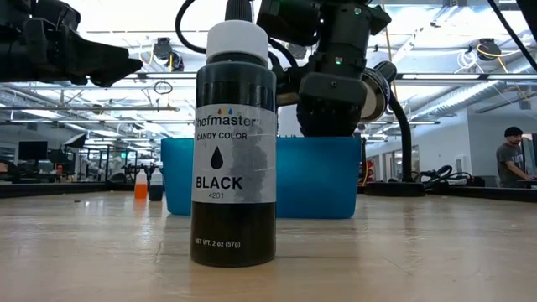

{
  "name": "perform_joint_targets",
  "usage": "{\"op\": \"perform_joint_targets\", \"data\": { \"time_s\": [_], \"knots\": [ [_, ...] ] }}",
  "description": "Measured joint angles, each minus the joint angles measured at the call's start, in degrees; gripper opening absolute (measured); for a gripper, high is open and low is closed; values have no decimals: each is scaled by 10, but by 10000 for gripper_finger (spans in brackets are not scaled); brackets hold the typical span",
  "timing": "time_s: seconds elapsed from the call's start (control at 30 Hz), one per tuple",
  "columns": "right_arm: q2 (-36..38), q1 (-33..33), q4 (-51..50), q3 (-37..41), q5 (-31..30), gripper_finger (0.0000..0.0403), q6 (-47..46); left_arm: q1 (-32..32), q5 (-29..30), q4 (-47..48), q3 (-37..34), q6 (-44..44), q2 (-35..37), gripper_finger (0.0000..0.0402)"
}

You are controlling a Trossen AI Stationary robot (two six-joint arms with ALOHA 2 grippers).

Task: Pick & Place food coloring
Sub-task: Put the orange food coloring bottle into the blue bin, then put the green food coloring bottle into the blue bin

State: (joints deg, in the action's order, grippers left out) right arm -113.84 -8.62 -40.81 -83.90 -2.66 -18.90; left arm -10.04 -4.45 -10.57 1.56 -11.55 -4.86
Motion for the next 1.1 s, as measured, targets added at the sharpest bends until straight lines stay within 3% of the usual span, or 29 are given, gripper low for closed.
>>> {"op": "perform_joint_targets", "data": {
  "time_s": [0.17, 0.43, 0.57, 0.87, 1.1],
  "knots": [
    [14, 0, 0, 0, 0, 172, -6, 0, 0, 0, 0, 0, 0, 306],
    [75, 1, 8, 0, -7, 162, -6, 0, 0, 0, 0, 0, 0, 306],
    [106, 8, 1, 0, -51, 164, 8, 0, 0, 0, 0, 0, 0, 306],
    [128, 99, -62, 0, -63, 180, 50, 0, 0, 0, 0, 0, 0, 306],
    [117, 158, -50, -1, -63, 177, 90, 0, 0, 0, 0, 0, 0, 305]
  ]
}}
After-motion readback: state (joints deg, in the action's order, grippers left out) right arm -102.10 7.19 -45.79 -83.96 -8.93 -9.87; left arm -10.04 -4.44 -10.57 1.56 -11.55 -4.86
